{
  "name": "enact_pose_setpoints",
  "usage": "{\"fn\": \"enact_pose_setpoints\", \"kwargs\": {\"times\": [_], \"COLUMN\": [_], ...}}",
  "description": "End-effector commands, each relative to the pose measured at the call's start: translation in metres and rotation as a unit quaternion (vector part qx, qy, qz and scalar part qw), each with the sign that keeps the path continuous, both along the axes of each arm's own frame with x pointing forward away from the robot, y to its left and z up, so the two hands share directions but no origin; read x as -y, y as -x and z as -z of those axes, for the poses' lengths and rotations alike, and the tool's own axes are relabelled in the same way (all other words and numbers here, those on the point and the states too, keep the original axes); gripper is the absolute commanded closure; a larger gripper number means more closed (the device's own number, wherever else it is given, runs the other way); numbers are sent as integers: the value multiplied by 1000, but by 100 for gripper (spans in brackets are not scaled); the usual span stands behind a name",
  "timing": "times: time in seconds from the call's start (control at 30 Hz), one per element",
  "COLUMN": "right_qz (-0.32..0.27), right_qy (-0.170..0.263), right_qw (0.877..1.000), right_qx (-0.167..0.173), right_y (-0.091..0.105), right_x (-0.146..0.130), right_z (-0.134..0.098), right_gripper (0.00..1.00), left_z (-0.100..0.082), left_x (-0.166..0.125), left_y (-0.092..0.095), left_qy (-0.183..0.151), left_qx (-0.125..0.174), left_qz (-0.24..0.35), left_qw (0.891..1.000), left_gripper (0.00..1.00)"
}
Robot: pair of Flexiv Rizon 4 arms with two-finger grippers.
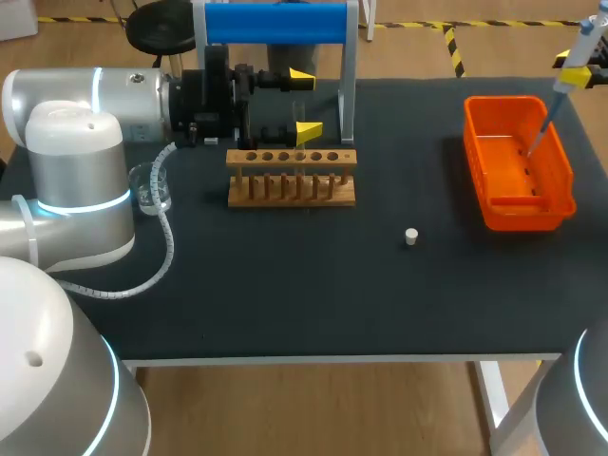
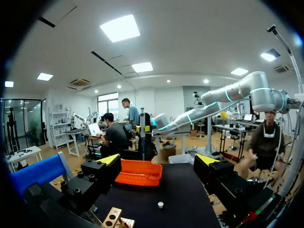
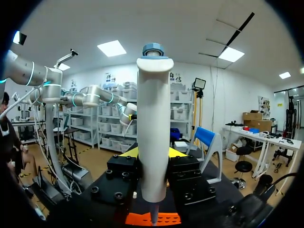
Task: Invert the test tube, pick up the pipette, mount the tip to pipette, aspirate from beaker and dispense into the tube, eject the tip, return the pipette, and cap with the stopper.
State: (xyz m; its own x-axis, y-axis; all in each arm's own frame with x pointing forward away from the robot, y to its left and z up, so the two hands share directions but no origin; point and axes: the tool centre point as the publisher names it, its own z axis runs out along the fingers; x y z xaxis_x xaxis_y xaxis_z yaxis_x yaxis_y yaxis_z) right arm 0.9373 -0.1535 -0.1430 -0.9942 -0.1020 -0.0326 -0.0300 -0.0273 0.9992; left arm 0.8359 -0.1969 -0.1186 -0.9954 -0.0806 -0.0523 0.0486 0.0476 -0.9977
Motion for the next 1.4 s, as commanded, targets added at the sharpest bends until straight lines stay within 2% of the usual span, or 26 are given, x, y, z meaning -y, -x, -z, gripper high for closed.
{"fn": "enact_pose_setpoints", "kwargs": {"times": [0.03, 0.4, 0.77, 1.07, 1.4], "right_qz": [-4, -4, -4, -4, -4], "right_qy": [0, 0, 0, 0, 1], "right_qw": [1000, 1000, 1000, 1000, 1000], "right_qx": [0, 0, 0, 0, 1], "right_y": [-2, -2, -2, -2, -2], "right_x": [2, 2, 2, 2, 2], "right_z": [0, 0, 0, 0, 1], "right_gripper": [100, 100, 100, 100, 100], "left_z": [0, 0, -24, -42, -54], "left_x": [0, 0, 53, 102, 139], "left_y": [0, 0, -27, -47, -60], "left_qy": [1, 1, -35, -38, -35], "left_qx": [1, 1, -34, -30, -25], "left_qz": [-1, -1, -45, -60, -56], "left_qw": [1000, 1000, 998, 997, 997], "left_gripper": [0, 0, 0, 0, 0]}}
